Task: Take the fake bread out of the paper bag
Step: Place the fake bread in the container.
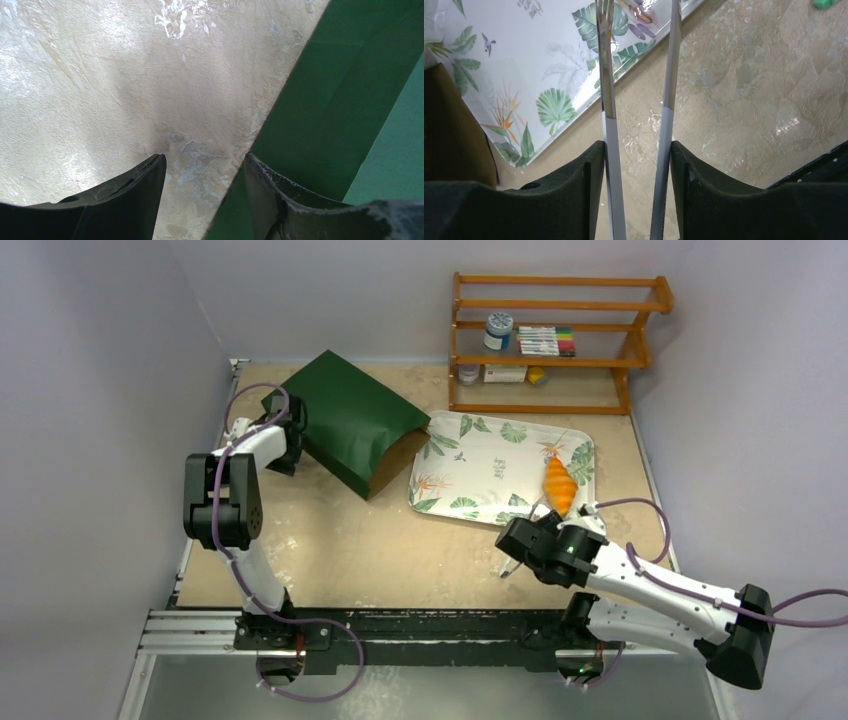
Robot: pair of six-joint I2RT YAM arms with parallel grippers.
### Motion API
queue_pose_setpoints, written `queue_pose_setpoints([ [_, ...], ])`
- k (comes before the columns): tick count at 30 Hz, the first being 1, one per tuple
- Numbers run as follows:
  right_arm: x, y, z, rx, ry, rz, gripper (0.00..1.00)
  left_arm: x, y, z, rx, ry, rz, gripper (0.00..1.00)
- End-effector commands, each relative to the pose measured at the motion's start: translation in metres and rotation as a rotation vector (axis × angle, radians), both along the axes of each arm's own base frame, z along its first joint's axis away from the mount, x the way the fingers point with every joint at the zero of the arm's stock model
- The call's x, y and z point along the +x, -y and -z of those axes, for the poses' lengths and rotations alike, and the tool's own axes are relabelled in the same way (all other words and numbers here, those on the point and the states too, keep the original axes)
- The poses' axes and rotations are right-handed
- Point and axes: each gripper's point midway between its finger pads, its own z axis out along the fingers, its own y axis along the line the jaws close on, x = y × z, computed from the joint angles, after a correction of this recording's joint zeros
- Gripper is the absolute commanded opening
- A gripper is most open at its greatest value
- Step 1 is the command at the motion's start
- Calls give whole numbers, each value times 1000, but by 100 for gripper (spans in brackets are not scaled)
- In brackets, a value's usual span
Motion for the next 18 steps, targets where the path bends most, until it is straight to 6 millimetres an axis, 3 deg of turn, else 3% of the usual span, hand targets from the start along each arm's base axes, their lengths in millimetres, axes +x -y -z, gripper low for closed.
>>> queue_pose_setpoints([
  [1, 8, -6, -6, -15, 25, -31, 50, 18, 1, -18, 15, 54, 18, 59],
  [7, 2, -23, -4, -27, 0, -86, 50, 22, -1, -23, 24, 62, 15, 59],
  [18, -26, -55, 6, -38, -51, -207, 50, 18, -15, -31, 44, 68, -2, 59],
])
